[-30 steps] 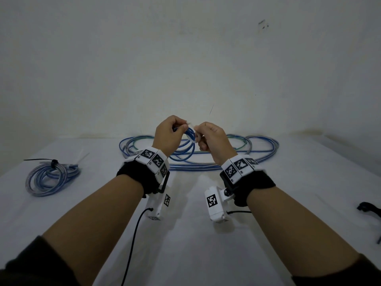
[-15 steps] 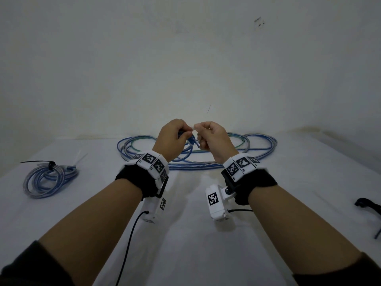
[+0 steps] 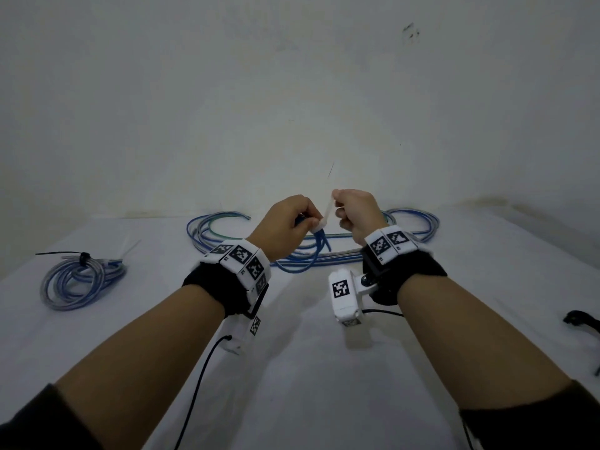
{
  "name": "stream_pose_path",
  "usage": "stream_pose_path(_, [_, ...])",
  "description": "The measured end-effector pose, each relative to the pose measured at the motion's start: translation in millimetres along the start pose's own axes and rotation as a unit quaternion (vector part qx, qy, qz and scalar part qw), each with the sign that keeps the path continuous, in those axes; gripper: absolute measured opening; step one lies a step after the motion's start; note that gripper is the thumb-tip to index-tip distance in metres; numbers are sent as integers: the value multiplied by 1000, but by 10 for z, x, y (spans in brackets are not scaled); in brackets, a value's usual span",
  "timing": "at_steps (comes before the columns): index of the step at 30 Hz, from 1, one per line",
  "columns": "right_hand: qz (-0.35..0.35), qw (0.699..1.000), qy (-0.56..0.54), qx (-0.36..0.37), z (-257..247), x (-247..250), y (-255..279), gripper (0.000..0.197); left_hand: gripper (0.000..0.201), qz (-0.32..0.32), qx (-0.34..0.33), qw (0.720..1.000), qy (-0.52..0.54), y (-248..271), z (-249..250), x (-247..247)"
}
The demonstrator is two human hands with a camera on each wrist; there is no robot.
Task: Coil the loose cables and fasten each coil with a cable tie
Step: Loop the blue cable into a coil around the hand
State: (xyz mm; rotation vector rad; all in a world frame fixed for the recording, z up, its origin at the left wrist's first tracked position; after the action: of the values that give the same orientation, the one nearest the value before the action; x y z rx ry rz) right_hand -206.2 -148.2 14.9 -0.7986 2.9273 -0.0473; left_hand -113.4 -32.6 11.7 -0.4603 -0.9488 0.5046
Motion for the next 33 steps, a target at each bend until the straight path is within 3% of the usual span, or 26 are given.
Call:
stream_pose_path(3, [6,1000,0,-11,15,13,-8,20,9,-5,24,1000,12,-10,-9,-15])
stream_pose_path(7, [-96,995,-27,-1,65,-56,74,20,11,34,62,997,18,-22,-98,2])
stream_pose_path(9, [-113,993,-20,21,79,-72,95,17,13,31,65,997,12,-21,-106,6])
stream_pose_path(17, [-12,998,69,-2,50,-108,-37,24,13,-39,71,997,11,-15,9,-10])
stream_pose_path(26, [-2,989,133,-63,63,-105,-108,28,11,-58,44,997,-30,21,68,-57])
stream_pose_path(33, [4,993,90,-75,60,-69,-116,26,11,-65,39,996,-38,20,91,-83])
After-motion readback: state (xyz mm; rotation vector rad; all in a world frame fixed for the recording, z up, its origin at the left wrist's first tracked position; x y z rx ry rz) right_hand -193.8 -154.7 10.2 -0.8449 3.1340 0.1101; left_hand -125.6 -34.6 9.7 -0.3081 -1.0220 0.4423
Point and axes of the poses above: each hand's wrist, its own y-axis away from the middle knuckle, its own x-axis out of the back of the hand, z = x × y, the point moved 2 cm from there along -y, towards the middle knuckle, and after that the axes turned 1 degree about y, right-handed, at the moved point
